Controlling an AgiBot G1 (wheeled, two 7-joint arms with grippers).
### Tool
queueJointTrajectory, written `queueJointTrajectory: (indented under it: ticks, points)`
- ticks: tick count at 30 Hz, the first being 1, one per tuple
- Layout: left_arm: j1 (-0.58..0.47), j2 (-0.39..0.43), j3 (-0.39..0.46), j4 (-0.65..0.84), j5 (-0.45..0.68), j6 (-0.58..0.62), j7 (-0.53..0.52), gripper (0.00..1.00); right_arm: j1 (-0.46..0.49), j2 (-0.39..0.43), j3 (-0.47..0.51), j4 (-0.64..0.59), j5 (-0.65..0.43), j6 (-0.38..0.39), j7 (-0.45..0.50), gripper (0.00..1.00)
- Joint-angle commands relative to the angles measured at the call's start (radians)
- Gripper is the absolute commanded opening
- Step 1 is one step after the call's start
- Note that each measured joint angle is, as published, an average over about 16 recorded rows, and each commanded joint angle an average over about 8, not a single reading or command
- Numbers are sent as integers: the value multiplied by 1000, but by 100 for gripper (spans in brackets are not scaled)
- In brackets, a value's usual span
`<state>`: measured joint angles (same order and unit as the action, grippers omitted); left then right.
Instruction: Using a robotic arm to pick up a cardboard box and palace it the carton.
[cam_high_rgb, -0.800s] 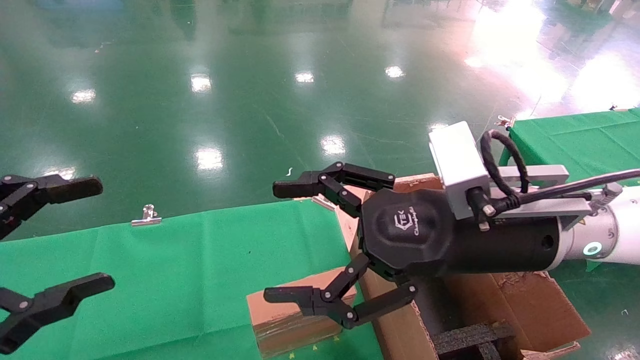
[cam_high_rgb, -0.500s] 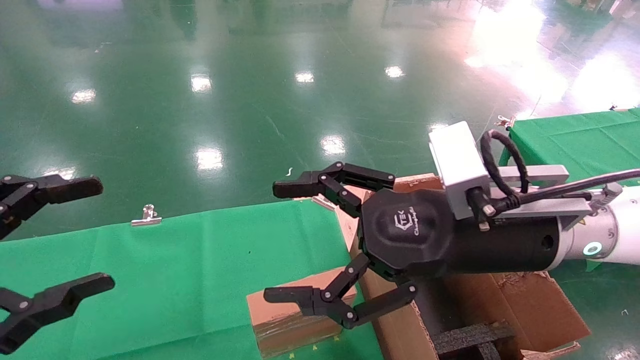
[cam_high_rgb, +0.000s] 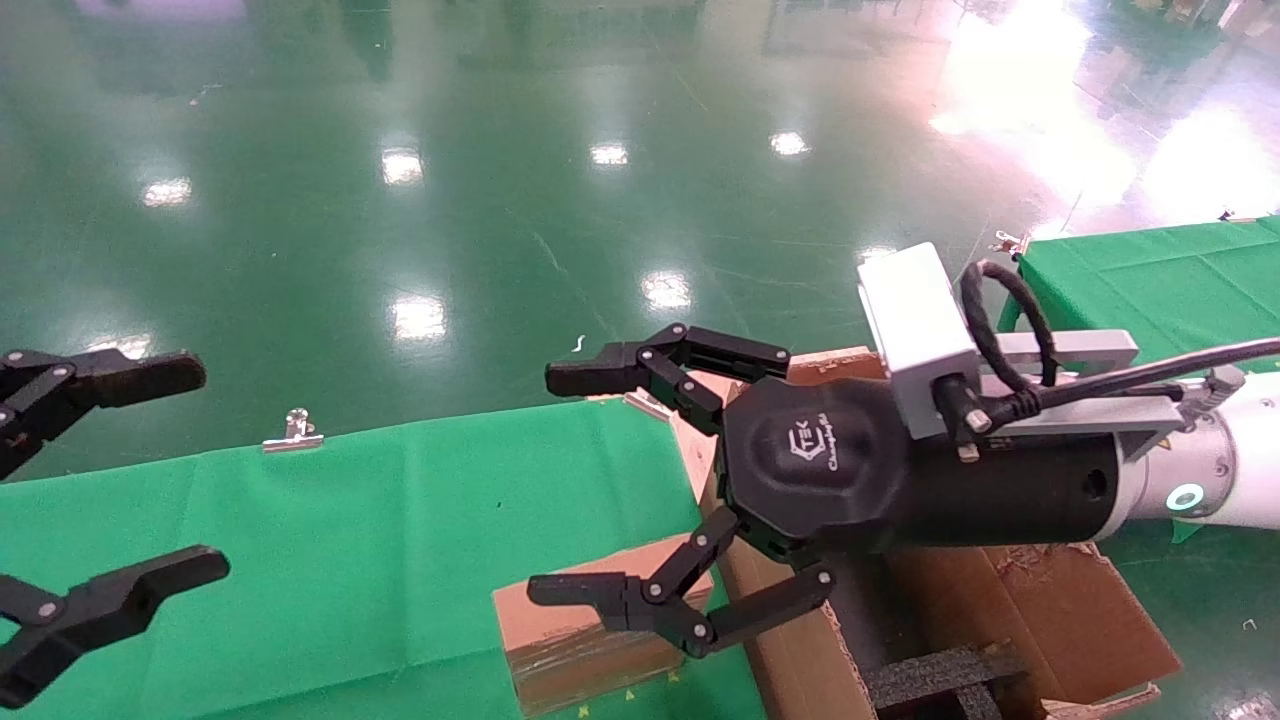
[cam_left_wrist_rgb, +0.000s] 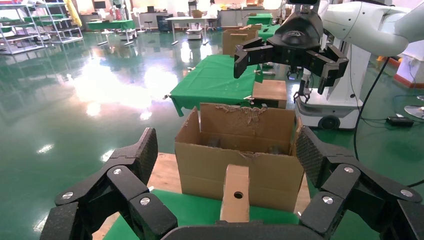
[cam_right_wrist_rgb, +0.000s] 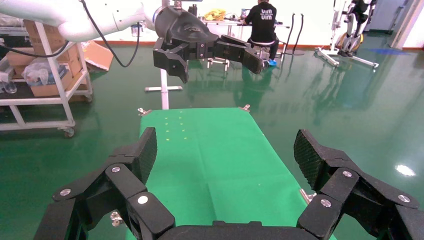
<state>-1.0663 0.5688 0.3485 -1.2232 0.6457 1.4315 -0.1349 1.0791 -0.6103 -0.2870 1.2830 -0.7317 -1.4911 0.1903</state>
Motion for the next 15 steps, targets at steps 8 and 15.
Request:
queueJointTrajectory:
  ticks: [8, 15]
  points:
    - [0, 0, 0, 0, 0, 0, 0, 0, -1, 0, 1, 0, 0, -1, 0, 100]
    - [0, 0, 0, 0, 0, 0, 0, 0, 10, -6, -5, 0, -13, 7, 1, 100]
